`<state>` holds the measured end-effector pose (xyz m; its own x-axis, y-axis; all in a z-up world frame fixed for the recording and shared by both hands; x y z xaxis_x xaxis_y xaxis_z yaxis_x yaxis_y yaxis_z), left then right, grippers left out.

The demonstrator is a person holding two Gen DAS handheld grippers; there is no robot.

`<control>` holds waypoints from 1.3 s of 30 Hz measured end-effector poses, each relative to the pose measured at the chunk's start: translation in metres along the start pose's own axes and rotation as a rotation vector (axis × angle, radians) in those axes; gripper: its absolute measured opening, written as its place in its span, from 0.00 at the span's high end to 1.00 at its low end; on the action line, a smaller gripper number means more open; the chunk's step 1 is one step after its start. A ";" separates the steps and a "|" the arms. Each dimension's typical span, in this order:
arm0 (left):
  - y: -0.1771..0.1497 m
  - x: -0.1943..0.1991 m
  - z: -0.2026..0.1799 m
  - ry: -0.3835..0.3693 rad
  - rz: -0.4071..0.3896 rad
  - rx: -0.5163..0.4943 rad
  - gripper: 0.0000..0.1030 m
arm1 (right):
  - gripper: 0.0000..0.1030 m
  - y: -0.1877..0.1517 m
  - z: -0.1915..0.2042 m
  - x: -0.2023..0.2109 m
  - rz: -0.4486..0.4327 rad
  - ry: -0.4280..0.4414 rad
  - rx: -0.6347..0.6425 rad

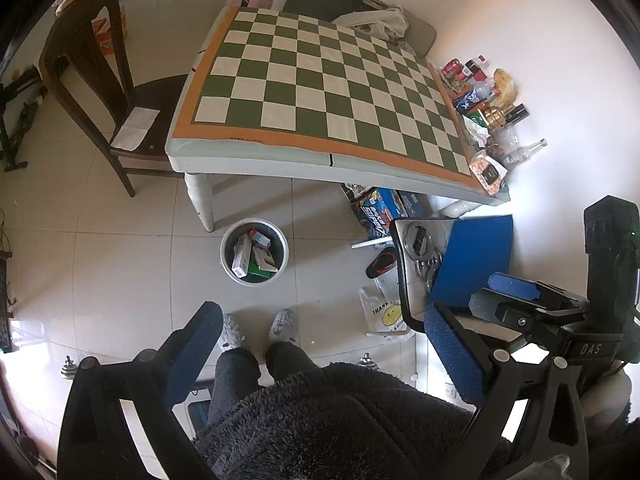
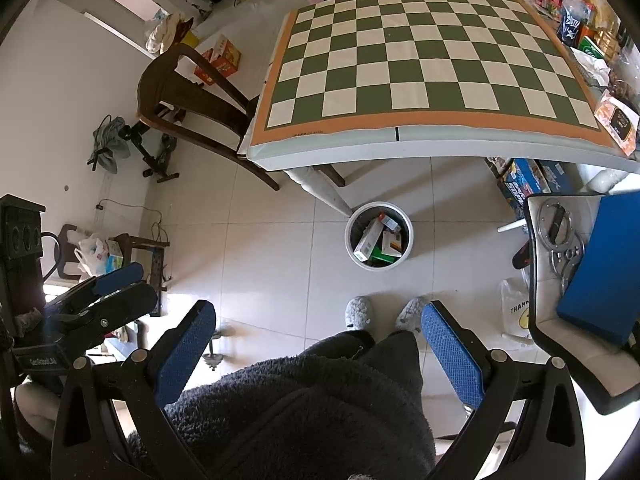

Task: Collect trash

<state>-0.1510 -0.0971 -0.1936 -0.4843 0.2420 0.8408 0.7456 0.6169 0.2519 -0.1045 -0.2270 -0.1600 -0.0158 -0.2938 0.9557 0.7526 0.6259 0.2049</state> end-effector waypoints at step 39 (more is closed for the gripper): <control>0.001 0.000 0.006 -0.011 0.008 -0.011 0.00 | 0.00 -0.004 0.002 -0.002 0.007 0.000 0.005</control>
<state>-0.1530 -0.0924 -0.1964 -0.4829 0.2555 0.8376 0.7546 0.6067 0.2500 -0.1087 -0.2269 -0.1625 -0.0101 -0.2892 0.9572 0.7493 0.6317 0.1988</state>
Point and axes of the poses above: each gripper's, at about its wrist camera, not at the fingertips, and x roughly against the way its jaws point, z to its left, y to its top, the point moved 8 cm from there along -x, roughly the way its jaws point, and after that the axes turned 8 degrees about -y, right-handed, at the moved point
